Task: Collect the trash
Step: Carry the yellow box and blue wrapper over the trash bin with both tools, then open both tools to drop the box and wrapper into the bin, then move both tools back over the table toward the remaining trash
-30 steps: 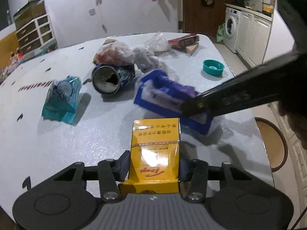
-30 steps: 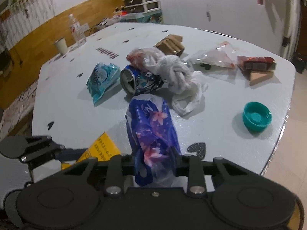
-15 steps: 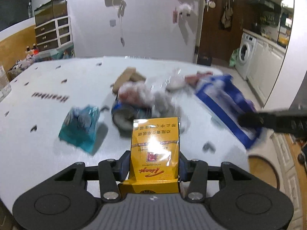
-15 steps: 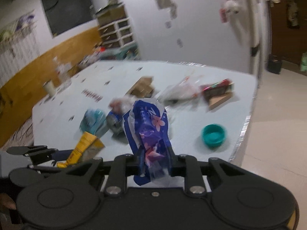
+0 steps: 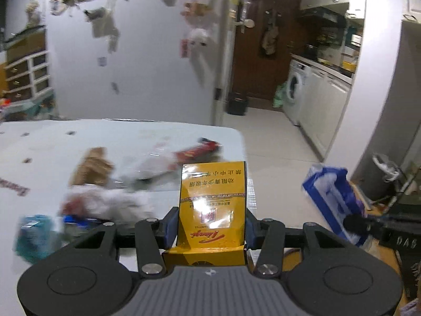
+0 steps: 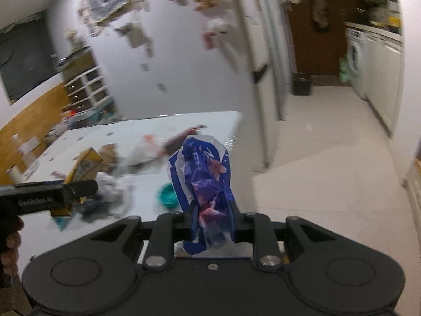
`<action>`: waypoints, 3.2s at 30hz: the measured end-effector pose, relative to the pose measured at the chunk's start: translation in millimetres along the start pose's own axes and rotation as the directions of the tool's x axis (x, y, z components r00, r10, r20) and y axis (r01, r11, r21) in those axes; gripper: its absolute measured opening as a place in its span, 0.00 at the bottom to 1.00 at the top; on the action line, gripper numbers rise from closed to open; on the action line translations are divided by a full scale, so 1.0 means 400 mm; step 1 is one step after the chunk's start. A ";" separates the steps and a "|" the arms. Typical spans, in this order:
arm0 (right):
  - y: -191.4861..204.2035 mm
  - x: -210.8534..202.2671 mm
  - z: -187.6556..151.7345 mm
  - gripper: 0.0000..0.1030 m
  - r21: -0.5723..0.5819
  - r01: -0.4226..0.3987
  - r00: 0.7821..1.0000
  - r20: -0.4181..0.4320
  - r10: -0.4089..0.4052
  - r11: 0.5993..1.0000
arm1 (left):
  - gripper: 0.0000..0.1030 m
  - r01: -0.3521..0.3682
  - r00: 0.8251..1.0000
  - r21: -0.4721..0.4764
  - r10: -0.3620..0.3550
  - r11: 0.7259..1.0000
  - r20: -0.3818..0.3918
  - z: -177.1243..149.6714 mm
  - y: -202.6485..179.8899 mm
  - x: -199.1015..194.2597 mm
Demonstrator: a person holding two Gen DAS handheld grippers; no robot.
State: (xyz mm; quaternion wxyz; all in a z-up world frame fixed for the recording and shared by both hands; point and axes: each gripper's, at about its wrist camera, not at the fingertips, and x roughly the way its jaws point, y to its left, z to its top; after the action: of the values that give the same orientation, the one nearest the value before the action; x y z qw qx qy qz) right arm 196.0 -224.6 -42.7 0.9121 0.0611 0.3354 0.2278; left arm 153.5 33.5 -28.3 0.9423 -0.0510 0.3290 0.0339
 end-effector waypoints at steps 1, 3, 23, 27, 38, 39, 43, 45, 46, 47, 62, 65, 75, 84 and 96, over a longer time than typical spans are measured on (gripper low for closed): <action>-0.021 -0.002 -0.007 0.23 0.014 0.018 1.000 -0.005 -0.018 1.000 | 0.48 0.017 1.000 -0.001 -0.017 1.000 -0.009 0.002 -0.022 0.016; -0.075 -0.009 -0.023 0.23 0.044 0.057 0.998 -0.018 -0.057 0.997 | 0.48 0.053 0.998 -0.002 -0.053 0.999 -0.031 -0.001 -0.069 0.053; -0.456 0.128 -0.261 0.23 0.327 0.324 0.921 -0.323 -0.217 0.888 | 0.48 0.249 0.876 -0.008 -0.228 0.969 -0.425 -0.193 -0.416 0.440; -0.490 0.181 -0.290 0.23 0.373 0.358 0.905 -0.364 -0.219 0.856 | 0.48 0.252 0.841 -0.002 -0.220 0.968 -0.494 -0.240 -0.452 0.515; -0.546 0.270 -0.319 0.38 0.487 0.390 0.895 -0.400 -0.198 0.781 | 0.64 0.247 0.813 -0.021 -0.219 0.969 -0.539 -0.276 -0.464 0.625; -0.550 0.270 -0.320 0.42 0.500 0.387 0.898 -0.394 -0.195 0.775 | 0.68 0.245 0.819 -0.017 -0.216 0.969 -0.532 -0.276 -0.461 0.626; -0.556 0.274 -0.322 0.44 0.511 0.395 0.896 -0.396 -0.199 0.763 | 0.70 0.243 0.823 0.010 -0.200 0.970 -0.532 -0.277 -0.453 0.620; -0.557 0.271 -0.326 0.45 0.513 0.394 0.895 -0.402 -0.193 0.762 | 0.70 0.239 0.822 0.013 -0.195 0.971 -0.535 -0.276 -0.446 0.614; -0.559 0.270 -0.327 0.45 0.513 0.392 0.896 -0.402 -0.190 0.763 | 0.70 0.235 0.822 0.014 -0.191 0.972 -0.536 -0.276 -0.442 0.609; -0.557 0.266 -0.327 0.45 0.511 0.391 0.896 -0.402 -0.189 0.766 | 0.70 0.232 0.822 0.014 -0.188 0.973 -0.537 -0.275 -0.439 0.607; -0.518 0.178 -0.269 0.72 0.468 0.354 0.915 -0.350 -0.198 0.809 | 0.74 0.214 0.857 0.033 -0.171 0.976 -0.487 -0.217 -0.390 0.492; -0.495 0.158 -0.262 0.79 0.430 0.347 0.914 -0.353 -0.198 0.834 | 0.77 0.212 0.858 0.047 -0.163 0.976 -0.488 -0.207 -0.383 0.473; -0.455 0.092 -0.259 1.00 0.318 0.365 0.899 -0.365 -0.243 0.875 | 0.99 0.200 0.869 0.080 -0.139 0.977 -0.474 -0.203 -0.379 0.419; -0.436 0.025 -0.273 1.00 0.274 0.381 0.894 -0.354 -0.276 0.883 | 1.00 0.224 0.864 0.104 -0.148 0.969 -0.481 -0.204 -0.383 0.369; -0.396 -0.061 -0.240 1.00 0.229 0.379 0.905 -0.294 -0.307 0.897 | 1.00 0.246 0.902 0.141 -0.173 0.959 -0.397 -0.139 -0.390 0.243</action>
State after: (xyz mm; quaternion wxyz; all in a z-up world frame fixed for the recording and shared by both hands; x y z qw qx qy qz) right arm 177.5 -380.6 -143.8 0.8702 0.0999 0.4821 0.0181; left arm 210.5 -125.1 -120.6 0.8592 -0.0026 0.4998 -0.1096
